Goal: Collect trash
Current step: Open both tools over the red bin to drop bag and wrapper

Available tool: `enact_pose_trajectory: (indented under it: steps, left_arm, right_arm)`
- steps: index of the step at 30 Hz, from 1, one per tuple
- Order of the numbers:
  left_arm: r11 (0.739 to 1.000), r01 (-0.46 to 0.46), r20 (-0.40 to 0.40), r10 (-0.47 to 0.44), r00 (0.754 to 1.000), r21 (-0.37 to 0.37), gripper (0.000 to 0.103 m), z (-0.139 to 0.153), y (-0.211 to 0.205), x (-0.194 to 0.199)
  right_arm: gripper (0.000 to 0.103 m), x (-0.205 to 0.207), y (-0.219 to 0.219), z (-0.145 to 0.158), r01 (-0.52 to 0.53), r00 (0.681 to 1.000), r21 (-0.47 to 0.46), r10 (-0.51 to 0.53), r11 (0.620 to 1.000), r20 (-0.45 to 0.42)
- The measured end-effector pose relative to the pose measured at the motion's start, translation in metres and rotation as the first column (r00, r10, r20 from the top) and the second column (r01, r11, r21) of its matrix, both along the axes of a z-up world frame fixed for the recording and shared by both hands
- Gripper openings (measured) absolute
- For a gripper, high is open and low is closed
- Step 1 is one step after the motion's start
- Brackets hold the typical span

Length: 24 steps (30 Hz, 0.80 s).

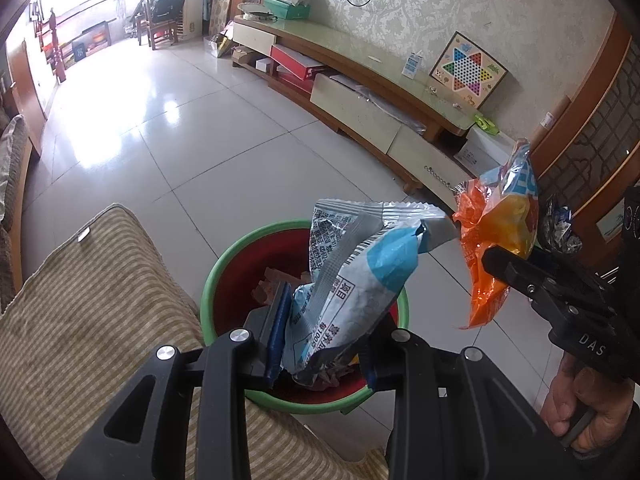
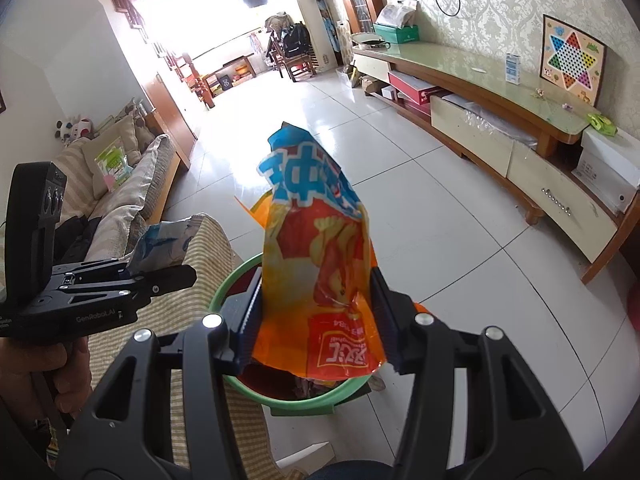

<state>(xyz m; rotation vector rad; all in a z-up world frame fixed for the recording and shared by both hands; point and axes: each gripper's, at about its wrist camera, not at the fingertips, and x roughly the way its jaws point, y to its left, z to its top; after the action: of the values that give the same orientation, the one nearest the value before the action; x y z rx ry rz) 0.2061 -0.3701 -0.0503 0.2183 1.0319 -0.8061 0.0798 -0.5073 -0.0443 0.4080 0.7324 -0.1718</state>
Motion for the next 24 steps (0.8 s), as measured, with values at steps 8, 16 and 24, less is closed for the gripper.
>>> enact_pose_trajectory:
  steps: [8,16,24]
  left_arm:
    - [1.0,0.002,-0.01,-0.002,1.0,0.004,0.029,-0.004,-0.004,0.002]
    - [0.999,-0.012,-0.004,0.012,1.0,-0.035,0.055,0.004,0.002,0.002]
    - [0.996,-0.056,0.016,0.057,0.998,-0.073,0.073,0.014,0.018,0.006]
  right_arm:
    - [0.049,0.0,-0.001,-0.002,0.003,1.0,0.0,-0.003,1.0,-0.001]
    - [0.049,0.005,0.003,-0.003,-0.003,1.0,-0.001,0.003,1.0,-0.01]
    - [0.049,0.013,0.009,-0.002,-0.018,1.0,-0.005,0.018,1.0,-0.01]
